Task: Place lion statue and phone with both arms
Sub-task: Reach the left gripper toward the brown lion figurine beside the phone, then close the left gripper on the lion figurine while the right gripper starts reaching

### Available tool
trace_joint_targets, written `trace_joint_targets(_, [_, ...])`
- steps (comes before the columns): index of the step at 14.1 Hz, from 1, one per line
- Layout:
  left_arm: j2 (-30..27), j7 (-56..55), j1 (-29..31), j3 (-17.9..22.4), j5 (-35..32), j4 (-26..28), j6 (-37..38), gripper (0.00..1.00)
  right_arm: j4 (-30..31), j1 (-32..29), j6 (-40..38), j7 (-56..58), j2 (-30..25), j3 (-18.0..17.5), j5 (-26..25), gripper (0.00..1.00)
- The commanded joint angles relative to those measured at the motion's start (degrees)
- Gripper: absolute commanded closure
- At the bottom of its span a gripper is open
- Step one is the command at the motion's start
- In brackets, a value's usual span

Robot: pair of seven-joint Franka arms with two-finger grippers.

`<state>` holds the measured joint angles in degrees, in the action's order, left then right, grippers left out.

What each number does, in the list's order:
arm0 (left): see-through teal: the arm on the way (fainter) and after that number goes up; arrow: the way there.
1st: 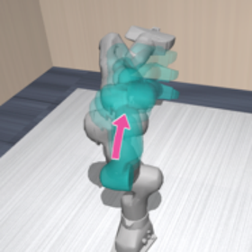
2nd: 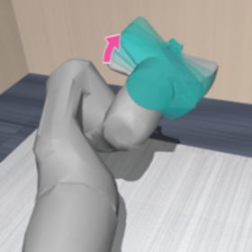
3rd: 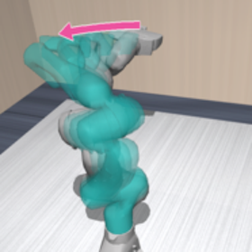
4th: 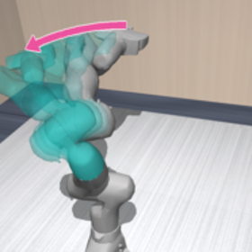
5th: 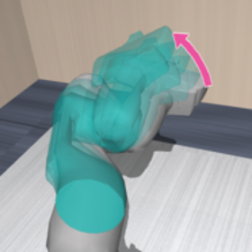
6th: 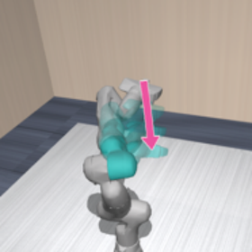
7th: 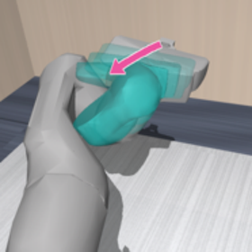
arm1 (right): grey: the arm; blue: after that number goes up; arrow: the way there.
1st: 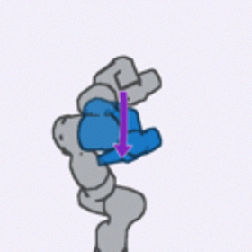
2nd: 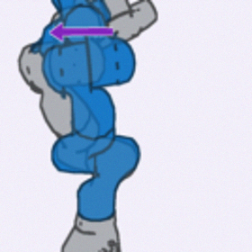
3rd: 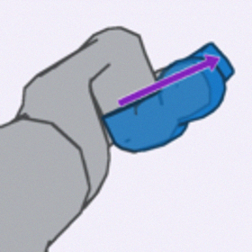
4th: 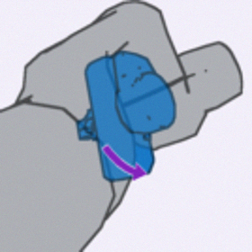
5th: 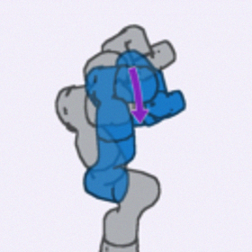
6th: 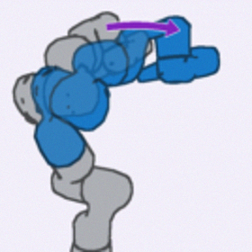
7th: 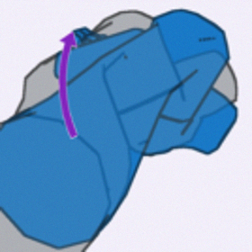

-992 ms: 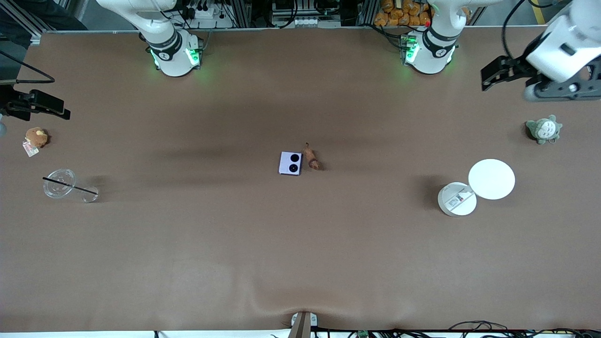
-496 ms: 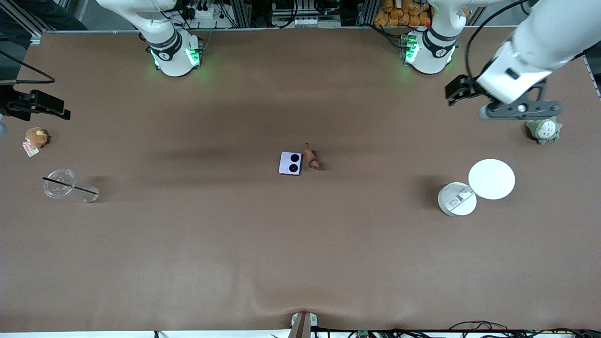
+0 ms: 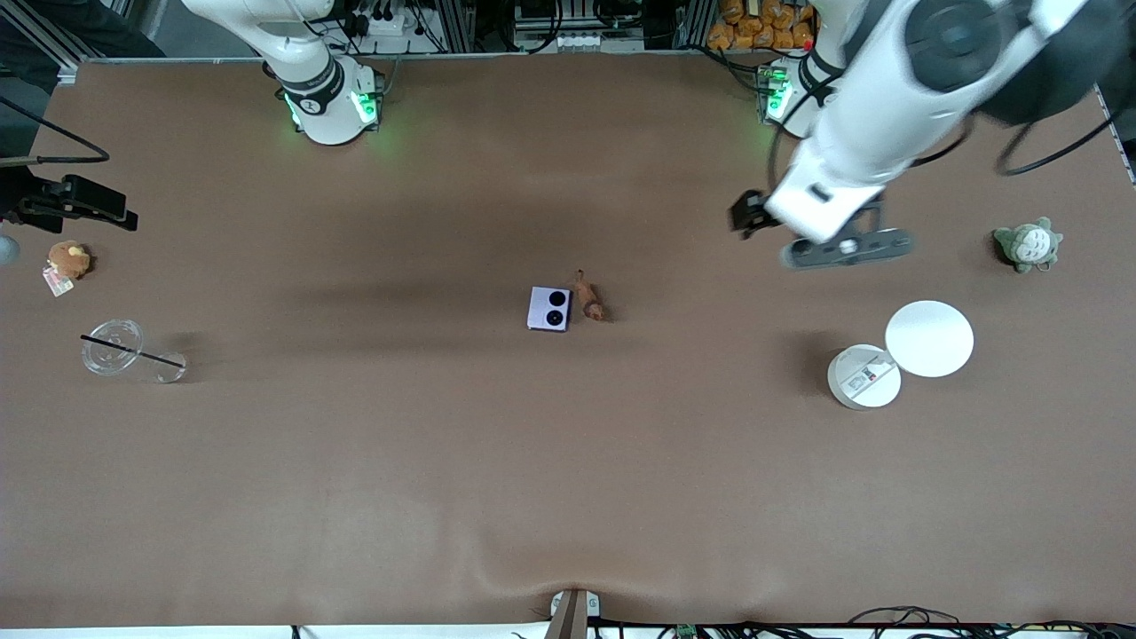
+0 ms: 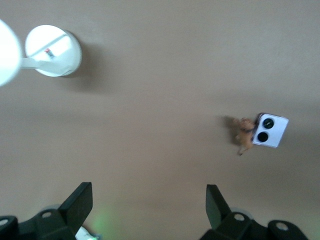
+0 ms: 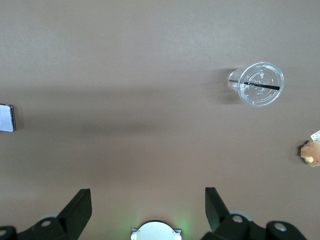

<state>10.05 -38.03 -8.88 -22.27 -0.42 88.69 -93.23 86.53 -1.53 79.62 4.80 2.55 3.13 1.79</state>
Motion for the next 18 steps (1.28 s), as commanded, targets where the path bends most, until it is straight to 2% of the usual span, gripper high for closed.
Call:
trace_joint_targets(1, [4.7, -7.47, -4.28, 0.04, -1.68, -1.85, -3.44, 0.0, -0.14, -0.49, -0.07, -0.23, 0.27, -0.23, 0.76, 0.0])
trace_joint_targets(6, [12.17, -22.33, -12.55, 0.3, -5.09, -5.8, -7.41, 0.0, -0.22, -0.32, 0.19, -0.23, 0.27, -0.23, 0.76, 0.0])
trace_joint_targets(9, [18.85, -32.7, -17.38, 0.65, -7.48, -9.85, -9.07, 0.0, -0.13, -0.32, 0.1, -0.23, 0.27, -0.23, 0.76, 0.0])
trace_joint_targets(13, [25.09, -45.62, -19.68, 0.57, -14.5, -7.14, -15.92, 0.0, -0.13, -0.67, -0.16, -0.14, 0.35, -0.23, 0.76, 0.0])
trace_joint_targets(16, [28.44, -49.94, -20.56, 0.65, -14.87, -6.43, -16.98, 0.0, -0.13, -0.49, -0.07, -0.23, 0.36, -0.23, 0.76, 0.0])
trace_joint_targets(18, [30.11, -52.84, -20.65, 0.57, -15.74, -5.56, -21.18, 0.0, -0.13, -0.49, -0.07, -0.23, 0.36, -0.23, 0.76, 0.0])
